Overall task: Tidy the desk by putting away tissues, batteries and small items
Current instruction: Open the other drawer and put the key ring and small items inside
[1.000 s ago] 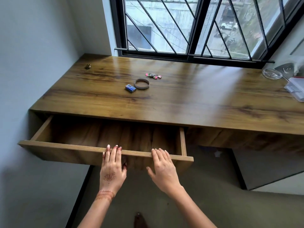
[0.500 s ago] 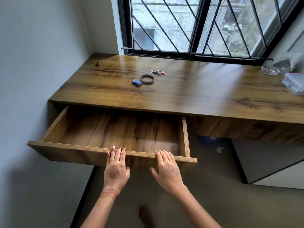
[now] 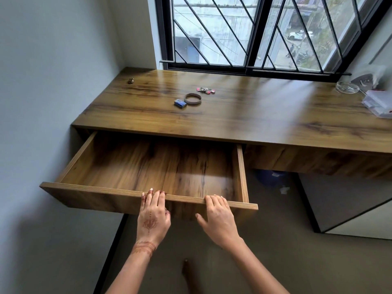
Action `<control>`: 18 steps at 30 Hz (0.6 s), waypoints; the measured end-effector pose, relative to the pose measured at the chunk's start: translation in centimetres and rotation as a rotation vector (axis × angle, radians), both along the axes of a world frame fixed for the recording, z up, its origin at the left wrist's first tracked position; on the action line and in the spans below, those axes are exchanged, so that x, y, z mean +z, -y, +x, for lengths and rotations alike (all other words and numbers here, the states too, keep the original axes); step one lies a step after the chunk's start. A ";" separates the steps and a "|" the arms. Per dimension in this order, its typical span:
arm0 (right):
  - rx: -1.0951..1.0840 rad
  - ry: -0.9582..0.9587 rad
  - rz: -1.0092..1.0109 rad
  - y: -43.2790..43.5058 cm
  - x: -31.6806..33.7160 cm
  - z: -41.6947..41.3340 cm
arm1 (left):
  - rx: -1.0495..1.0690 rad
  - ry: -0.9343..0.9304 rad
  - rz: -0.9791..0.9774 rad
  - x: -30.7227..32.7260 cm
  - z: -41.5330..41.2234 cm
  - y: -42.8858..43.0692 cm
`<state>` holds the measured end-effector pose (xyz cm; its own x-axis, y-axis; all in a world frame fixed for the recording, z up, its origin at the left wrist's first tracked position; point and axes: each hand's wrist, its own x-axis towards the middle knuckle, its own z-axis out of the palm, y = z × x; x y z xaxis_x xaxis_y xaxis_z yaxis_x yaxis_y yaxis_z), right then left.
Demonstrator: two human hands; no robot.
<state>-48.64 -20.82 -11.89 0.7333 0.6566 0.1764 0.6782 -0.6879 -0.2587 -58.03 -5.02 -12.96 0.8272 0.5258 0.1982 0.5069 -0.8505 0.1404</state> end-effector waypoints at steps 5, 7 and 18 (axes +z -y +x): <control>-0.006 -0.055 0.014 0.2 0.5 -0.8 | 0.033 0.045 -0.001 0.0 -0.5 0.6; -0.013 -0.078 0.010 0.3 0.8 -1.0 | 0.027 0.044 -0.015 0.2 -0.6 0.6; -0.028 -0.029 0.011 1.3 1.2 -3.3 | 0.025 0.093 0.035 0.4 -2.3 1.3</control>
<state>-51.93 -22.12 -10.68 0.7565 0.6338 0.1614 0.6505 -0.7037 -0.2856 -60.34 -6.33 -12.55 0.7915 0.5371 0.2916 0.5139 -0.8431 0.1581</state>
